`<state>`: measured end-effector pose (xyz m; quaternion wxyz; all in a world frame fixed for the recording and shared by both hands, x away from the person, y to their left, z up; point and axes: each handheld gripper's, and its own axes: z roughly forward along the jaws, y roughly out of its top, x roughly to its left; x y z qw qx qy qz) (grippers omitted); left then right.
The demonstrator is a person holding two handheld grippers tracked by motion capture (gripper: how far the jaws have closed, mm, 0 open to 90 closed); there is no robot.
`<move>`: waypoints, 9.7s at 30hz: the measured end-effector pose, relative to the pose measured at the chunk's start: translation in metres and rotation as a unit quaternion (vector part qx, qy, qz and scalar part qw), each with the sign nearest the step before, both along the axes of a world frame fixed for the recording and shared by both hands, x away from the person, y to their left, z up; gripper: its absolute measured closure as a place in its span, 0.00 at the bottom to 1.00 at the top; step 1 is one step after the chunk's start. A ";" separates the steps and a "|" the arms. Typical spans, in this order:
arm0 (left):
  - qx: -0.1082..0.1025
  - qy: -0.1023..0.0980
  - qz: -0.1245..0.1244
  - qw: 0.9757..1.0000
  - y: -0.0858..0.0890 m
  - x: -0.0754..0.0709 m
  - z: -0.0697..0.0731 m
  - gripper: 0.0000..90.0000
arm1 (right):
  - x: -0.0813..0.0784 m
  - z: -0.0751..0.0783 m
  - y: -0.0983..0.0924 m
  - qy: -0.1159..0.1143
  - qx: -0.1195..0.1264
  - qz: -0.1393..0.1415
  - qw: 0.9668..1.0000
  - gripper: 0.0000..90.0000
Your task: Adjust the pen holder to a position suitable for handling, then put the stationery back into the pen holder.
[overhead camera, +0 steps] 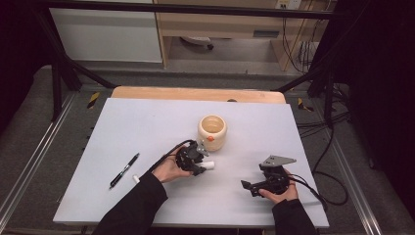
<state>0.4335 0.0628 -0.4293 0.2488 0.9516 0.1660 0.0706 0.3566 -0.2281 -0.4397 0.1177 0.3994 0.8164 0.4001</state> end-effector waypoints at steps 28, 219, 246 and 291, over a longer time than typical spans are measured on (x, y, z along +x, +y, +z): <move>0.009 0.018 0.023 1.000 -0.001 0.000 0.007 0.77 | 0.000 -0.001 0.000 0.001 -0.003 0.004 1.000 0.02; -0.224 -0.119 0.227 0.940 -0.007 0.049 0.064 0.60 | -0.001 0.002 -0.007 0.011 0.008 0.010 1.000 0.01; -0.139 -0.079 0.216 0.963 0.103 -0.009 0.071 0.14 | -0.001 0.001 -0.007 0.009 0.004 0.008 1.000 0.01; -0.158 -0.064 0.280 0.945 0.228 -0.064 0.018 0.11 | -0.002 0.022 0.100 -0.004 -0.009 0.040 0.999 0.01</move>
